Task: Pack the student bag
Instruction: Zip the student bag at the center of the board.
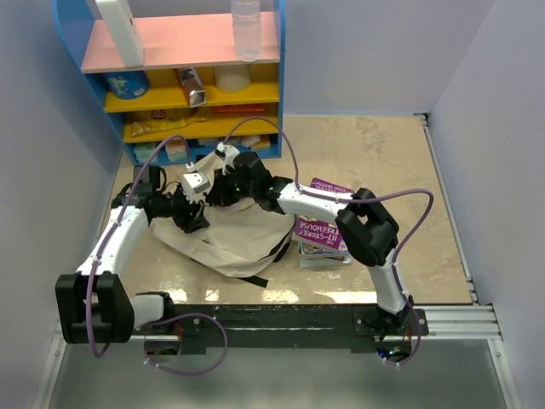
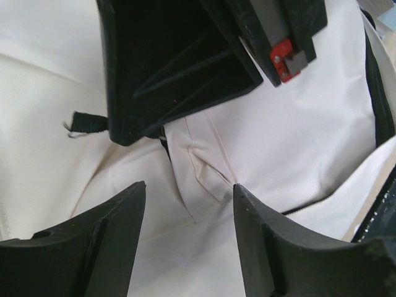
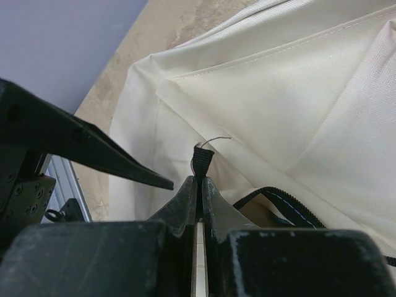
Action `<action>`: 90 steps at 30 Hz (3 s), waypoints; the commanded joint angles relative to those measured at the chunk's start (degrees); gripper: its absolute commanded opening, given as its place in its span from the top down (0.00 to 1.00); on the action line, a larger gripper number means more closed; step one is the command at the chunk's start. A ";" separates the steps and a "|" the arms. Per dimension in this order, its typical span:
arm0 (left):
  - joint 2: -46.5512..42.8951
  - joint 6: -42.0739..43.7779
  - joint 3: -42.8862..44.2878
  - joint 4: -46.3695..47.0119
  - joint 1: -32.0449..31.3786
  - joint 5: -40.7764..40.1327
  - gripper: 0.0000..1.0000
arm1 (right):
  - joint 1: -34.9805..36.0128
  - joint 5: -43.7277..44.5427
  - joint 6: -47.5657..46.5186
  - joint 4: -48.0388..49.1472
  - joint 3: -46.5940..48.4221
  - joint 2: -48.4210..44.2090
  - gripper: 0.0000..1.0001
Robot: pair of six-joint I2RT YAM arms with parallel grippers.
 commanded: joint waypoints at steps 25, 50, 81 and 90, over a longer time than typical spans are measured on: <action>5.23 7.53 0.14 1.49 -0.42 8.74 0.62 | -2.07 -3.48 4.87 10.37 0.97 -5.14 1.00; 1.55 20.35 5.06 -19.15 -0.33 7.07 1.00 | -5.15 10.93 -6.56 -2.89 9.40 2.25 1.00; 0.40 40.05 4.45 -35.95 -0.24 0.48 1.00 | -10.07 42.91 -7.97 -12.64 19.16 7.69 1.00; 1.19 40.49 4.53 -36.03 -0.33 -1.10 1.00 | -11.39 53.04 -7.61 -15.47 24.08 11.38 1.00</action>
